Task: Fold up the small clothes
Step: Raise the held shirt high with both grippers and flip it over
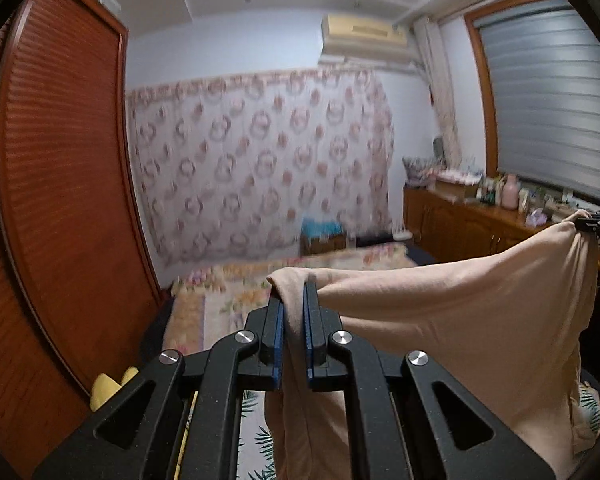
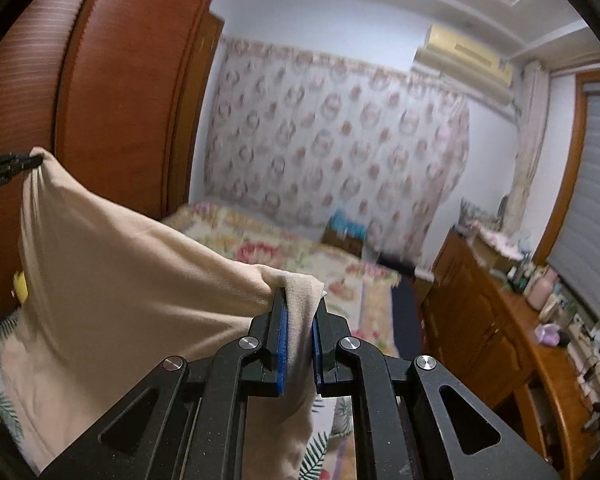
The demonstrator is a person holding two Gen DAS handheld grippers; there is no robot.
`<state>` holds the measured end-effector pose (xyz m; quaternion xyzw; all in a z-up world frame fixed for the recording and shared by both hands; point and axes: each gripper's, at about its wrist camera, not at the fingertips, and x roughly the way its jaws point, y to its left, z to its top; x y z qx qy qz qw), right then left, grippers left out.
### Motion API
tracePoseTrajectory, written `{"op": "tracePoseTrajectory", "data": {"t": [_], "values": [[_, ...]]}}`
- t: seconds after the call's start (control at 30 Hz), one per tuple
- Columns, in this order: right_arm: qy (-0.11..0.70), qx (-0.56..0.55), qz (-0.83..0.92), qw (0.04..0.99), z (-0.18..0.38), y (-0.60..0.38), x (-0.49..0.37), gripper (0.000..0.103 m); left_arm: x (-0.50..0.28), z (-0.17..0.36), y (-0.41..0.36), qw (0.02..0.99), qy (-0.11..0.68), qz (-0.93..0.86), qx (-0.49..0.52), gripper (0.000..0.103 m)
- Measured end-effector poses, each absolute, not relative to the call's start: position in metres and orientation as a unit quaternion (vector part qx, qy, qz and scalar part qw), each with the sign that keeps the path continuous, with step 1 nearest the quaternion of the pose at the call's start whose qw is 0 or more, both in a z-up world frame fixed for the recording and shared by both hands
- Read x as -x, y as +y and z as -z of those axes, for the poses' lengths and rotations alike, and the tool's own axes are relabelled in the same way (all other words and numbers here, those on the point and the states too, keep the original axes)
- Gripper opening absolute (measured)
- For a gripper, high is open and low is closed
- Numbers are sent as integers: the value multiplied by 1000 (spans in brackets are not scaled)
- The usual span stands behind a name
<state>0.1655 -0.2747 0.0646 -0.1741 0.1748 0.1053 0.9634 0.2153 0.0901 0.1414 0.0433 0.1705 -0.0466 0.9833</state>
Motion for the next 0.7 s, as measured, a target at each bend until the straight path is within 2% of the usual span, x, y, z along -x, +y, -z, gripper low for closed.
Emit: {"op": "tracePoseTrajectory", "data": {"t": [0.13,0.3,0.53,0.57,0.7], "values": [[218,180,-106,953,-29,-266,-221,10,-264,-110,92,974,217,45,-50,9],[260,173,-109,944,-22,-260,-291,10,-311,-75,86,962,262,46,-57,9],[317,154,-105,930,-39,-278,-357,10,-358,-32,75,946,314,48,-64,9],[323,152,-104,929,-58,-283,-360,10,-362,-28,75,945,317,49,-64,9],[336,144,-103,925,-70,-280,-360,10,-369,-19,74,941,328,50,-61,9]]}}
